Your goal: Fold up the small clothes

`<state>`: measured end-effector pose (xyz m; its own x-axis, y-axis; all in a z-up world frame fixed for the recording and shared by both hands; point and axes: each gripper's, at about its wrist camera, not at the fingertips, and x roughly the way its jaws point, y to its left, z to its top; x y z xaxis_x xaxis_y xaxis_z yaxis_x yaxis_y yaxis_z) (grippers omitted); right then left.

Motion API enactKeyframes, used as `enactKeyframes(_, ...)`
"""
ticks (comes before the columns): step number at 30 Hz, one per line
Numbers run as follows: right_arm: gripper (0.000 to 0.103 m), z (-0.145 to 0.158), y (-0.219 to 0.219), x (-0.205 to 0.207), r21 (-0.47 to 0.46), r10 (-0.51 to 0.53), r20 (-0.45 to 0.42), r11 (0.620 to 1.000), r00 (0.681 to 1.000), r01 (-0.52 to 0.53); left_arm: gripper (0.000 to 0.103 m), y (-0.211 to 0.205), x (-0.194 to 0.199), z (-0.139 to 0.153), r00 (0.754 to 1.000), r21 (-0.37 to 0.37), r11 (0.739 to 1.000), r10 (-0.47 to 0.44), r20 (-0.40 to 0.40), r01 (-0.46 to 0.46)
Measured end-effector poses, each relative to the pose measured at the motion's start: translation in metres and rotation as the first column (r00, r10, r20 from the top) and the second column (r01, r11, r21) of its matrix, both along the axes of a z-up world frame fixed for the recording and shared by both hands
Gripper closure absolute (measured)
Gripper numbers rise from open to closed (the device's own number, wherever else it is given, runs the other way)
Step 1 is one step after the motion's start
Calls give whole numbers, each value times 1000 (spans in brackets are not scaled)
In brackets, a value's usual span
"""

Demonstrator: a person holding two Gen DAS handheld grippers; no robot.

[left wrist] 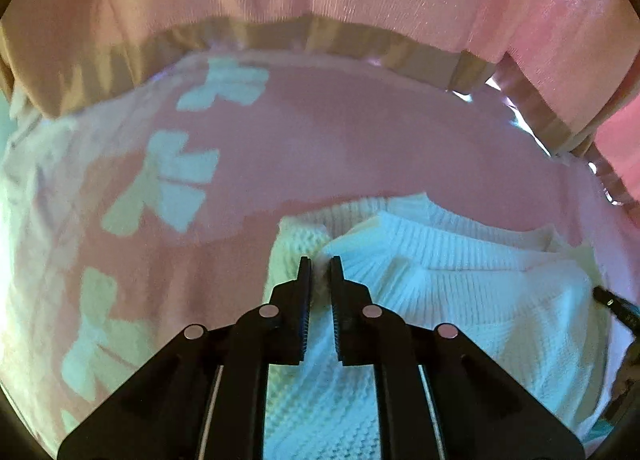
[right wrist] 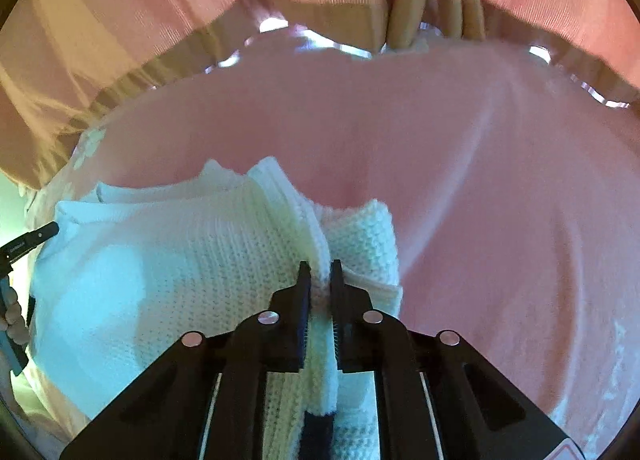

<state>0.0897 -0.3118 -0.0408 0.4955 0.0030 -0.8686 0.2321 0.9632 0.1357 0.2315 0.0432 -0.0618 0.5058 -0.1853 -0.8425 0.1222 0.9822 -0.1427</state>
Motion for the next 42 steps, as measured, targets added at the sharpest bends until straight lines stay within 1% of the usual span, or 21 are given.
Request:
enactKeyframes(2,88,15,3,-9,6,0,48,1000,999,0,90,-3,-7,12,999,5,1000,-8,36,8)
enactKeyframes(3,88,20,4,-13,12,4,65,1000,998,-5,81,-6,-13,21,998,16,1000,-16,68,15)
enactKeyframes(4,88,25,6,-19,5,9,77,1000,997,-9,66,-8,-19,27,996,23,1000,-19,88,17)
enactKeyframes(5,88,25,8,-24,-9,14,78,1000,997,-14,59,-11,-26,31,994,25,999,-23,103,21)
enactKeyframes(6,87,24,11,-28,-23,28,67,999,997,-26,47,-12,-30,32,994,31,999,-23,110,20)
enactKeyframes(7,87,17,14,-31,-26,47,41,999,998,-46,44,-14,-36,32,993,44,999,-27,115,22)
enactKeyframes(10,85,-15,16,-26,-62,65,-86,996,994,-70,43,-22,-44,17,994,97,993,-71,82,63)
enactKeyframes(13,85,-16,15,-27,-68,70,-72,995,995,-75,43,-24,-44,-3,996,160,985,-78,35,72)
enactKeyframes(16,81,4,13,-32,-19,52,1,998,999,-52,43,-23,-49,0,996,165,985,-64,56,54)
enactKeyframes(17,74,12,16,-29,-25,56,29,998,998,-55,43,-26,-53,7,995,157,986,-71,77,58)
enactKeyframes(18,60,16,19,-27,-34,55,43,998,998,-53,43,-28,-54,11,993,157,986,-74,90,60)
enactKeyframes(20,50,19,24,-17,-55,48,52,997,998,-45,40,-36,-57,19,989,165,984,-91,118,71)
enactKeyframes(23,50,5,30,-3,-56,40,-9,998,999,-41,35,-50,-56,21,983,217,973,-110,146,76)
enactKeyframes(25,56,-4,35,-1,-52,50,-33,997,998,-52,35,-56,-53,16,983,237,968,-120,141,84)
enactKeyframes(26,76,-8,38,0,-86,59,-43,994,997,-63,35,-58,-50,12,984,243,966,-121,132,86)
enactKeyframes(27,86,-10,41,-1,-102,61,-45,993,997,-66,35,-59,-48,10,985,248,965,-117,128,83)
enactKeyframes(29,97,-1,36,-6,-69,50,-5,996,999,-50,35,-61,-45,6,986,260,962,-115,118,81)
enactKeyframes(33,97,17,21,-19,-59,-10,68,998,998,14,35,-59,-44,3,989,252,965,-104,104,75)
enactKeyframes(37,97,-15,3,-10,-52,-63,-44,997,997,61,35,-60,-43,1,989,259,963,-104,104,74)
enactKeyframes(40,94,-3,4,-14,-44,-67,-4,997,998,67,35,-61,-41,-1,991,258,964,-98,94,71)
enactKeyframes(42,89,13,8,-19,-35,-48,57,998,997,50,35,-61,-41,-1,991,253,965,-93,92,67)
